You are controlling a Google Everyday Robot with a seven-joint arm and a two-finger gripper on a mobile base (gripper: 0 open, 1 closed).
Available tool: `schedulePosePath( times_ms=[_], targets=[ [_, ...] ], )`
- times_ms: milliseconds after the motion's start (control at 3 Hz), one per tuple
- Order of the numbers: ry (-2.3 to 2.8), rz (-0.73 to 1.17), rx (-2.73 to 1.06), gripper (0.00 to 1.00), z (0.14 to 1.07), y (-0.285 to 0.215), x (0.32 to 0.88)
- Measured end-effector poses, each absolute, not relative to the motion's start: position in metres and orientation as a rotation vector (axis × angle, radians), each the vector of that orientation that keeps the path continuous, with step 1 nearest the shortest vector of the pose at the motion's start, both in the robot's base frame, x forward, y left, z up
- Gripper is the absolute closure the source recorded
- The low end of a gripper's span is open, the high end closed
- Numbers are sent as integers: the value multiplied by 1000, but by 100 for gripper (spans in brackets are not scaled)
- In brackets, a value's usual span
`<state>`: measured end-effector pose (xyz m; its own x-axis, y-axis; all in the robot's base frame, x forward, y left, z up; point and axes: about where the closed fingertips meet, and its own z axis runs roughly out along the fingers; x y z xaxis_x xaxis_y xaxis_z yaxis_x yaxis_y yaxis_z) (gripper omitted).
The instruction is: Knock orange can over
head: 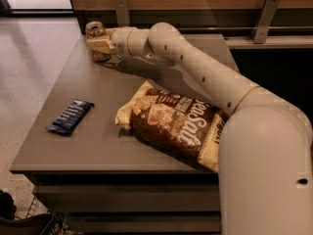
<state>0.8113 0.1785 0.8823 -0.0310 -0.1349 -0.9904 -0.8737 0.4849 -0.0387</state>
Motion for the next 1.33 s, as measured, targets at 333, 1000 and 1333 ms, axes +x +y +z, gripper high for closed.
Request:
schedulePosePath(
  times_ms=[333,1000,1333],
  targets=[
    [1503,757,-923,82,882,181,811],
    [1508,754,-929,100,883,183,809],
    [1597,629,-1009,100,922,150,790]
  ],
)
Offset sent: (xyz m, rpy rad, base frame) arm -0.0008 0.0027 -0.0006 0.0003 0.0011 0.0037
